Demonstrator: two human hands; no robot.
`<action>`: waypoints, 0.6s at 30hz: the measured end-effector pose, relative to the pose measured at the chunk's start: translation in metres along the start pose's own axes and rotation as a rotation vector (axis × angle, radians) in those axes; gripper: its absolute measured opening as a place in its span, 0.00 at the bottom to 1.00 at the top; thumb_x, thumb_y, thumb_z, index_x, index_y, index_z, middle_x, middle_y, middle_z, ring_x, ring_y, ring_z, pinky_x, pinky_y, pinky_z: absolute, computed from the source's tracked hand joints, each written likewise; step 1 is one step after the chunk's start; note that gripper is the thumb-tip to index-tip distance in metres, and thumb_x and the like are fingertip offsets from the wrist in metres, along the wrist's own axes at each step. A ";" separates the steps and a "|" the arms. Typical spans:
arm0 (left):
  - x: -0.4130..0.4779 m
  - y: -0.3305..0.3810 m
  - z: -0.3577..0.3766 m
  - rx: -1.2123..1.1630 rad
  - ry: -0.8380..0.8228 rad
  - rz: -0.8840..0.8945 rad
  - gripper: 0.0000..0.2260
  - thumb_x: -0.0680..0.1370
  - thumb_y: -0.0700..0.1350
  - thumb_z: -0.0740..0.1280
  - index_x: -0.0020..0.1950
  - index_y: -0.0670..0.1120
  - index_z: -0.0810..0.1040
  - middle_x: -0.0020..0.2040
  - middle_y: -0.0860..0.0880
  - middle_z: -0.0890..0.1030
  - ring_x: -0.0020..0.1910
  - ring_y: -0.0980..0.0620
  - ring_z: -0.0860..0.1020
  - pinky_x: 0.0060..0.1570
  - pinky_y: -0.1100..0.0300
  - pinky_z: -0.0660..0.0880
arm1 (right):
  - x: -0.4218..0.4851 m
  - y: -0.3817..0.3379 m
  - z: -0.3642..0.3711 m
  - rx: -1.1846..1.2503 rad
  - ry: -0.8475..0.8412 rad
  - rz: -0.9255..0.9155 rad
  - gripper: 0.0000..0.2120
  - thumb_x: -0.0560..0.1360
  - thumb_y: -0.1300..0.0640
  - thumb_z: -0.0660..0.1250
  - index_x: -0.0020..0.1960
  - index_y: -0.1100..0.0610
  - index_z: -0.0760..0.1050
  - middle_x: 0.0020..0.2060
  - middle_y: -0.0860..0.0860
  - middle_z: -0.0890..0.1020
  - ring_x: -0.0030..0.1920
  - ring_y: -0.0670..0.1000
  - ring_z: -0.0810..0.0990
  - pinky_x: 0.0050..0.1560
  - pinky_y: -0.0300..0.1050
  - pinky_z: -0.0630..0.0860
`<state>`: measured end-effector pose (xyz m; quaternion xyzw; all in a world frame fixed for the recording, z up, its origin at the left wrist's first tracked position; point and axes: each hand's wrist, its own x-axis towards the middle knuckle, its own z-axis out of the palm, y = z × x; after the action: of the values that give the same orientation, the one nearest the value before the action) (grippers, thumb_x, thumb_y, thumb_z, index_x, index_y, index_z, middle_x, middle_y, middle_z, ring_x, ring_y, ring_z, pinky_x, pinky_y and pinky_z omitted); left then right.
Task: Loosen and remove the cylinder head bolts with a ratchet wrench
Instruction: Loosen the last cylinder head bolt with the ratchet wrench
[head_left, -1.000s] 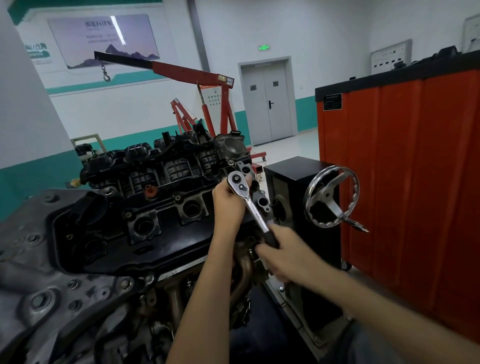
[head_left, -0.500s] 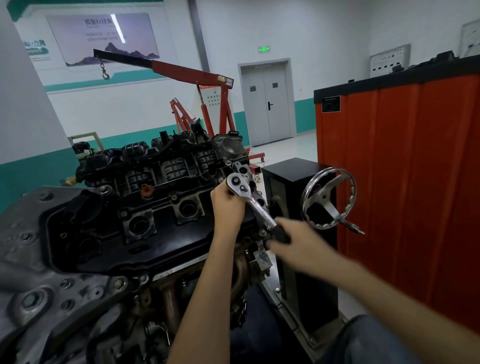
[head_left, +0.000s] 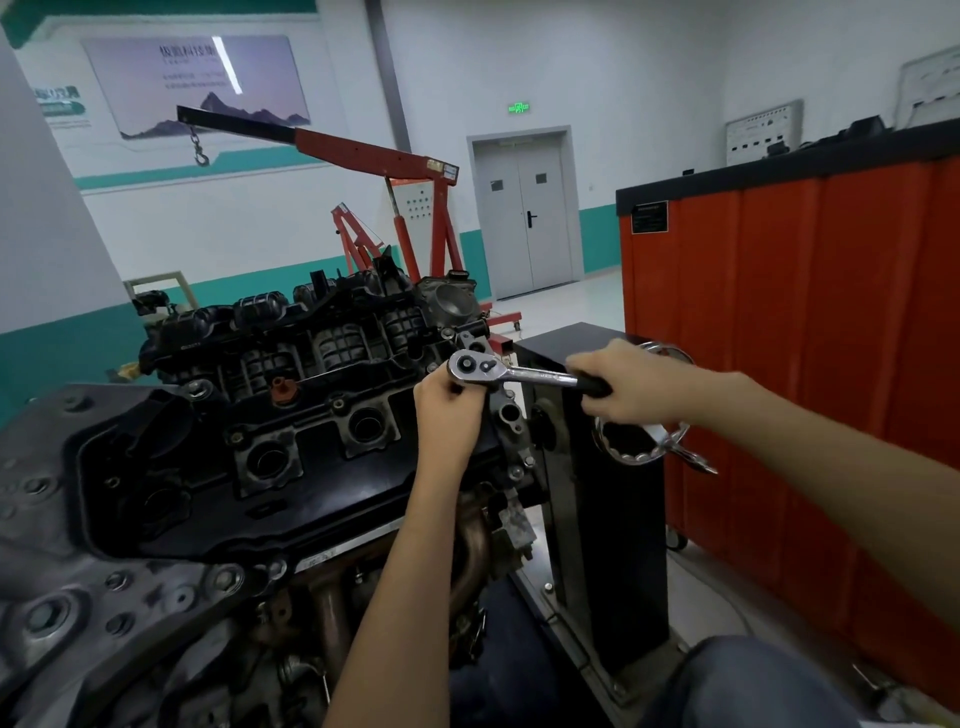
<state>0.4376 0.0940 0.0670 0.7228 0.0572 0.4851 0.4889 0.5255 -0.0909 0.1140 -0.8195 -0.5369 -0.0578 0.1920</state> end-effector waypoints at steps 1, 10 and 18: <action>-0.001 0.000 0.000 -0.013 0.019 -0.007 0.13 0.77 0.35 0.64 0.34 0.45 0.76 0.25 0.59 0.73 0.28 0.64 0.67 0.32 0.69 0.64 | 0.007 0.001 -0.008 -0.087 0.024 -0.028 0.03 0.74 0.62 0.65 0.43 0.56 0.71 0.31 0.49 0.76 0.31 0.47 0.77 0.29 0.32 0.70; 0.002 -0.010 0.002 -0.084 0.074 -0.031 0.22 0.77 0.38 0.69 0.26 0.56 0.74 0.25 0.60 0.71 0.30 0.64 0.68 0.35 0.68 0.67 | -0.038 -0.080 0.111 0.711 0.296 0.202 0.04 0.71 0.64 0.65 0.43 0.58 0.72 0.29 0.50 0.72 0.26 0.43 0.68 0.27 0.37 0.66; 0.002 -0.005 -0.002 -0.104 0.000 -0.032 0.22 0.77 0.38 0.69 0.26 0.57 0.73 0.26 0.60 0.72 0.30 0.65 0.69 0.37 0.70 0.68 | -0.033 -0.070 0.105 0.618 0.201 0.157 0.09 0.72 0.65 0.64 0.44 0.51 0.72 0.31 0.51 0.75 0.27 0.44 0.72 0.27 0.40 0.69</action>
<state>0.4390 0.0995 0.0642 0.6954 0.0433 0.4794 0.5335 0.4369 -0.0551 0.0250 -0.7514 -0.4427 0.0422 0.4875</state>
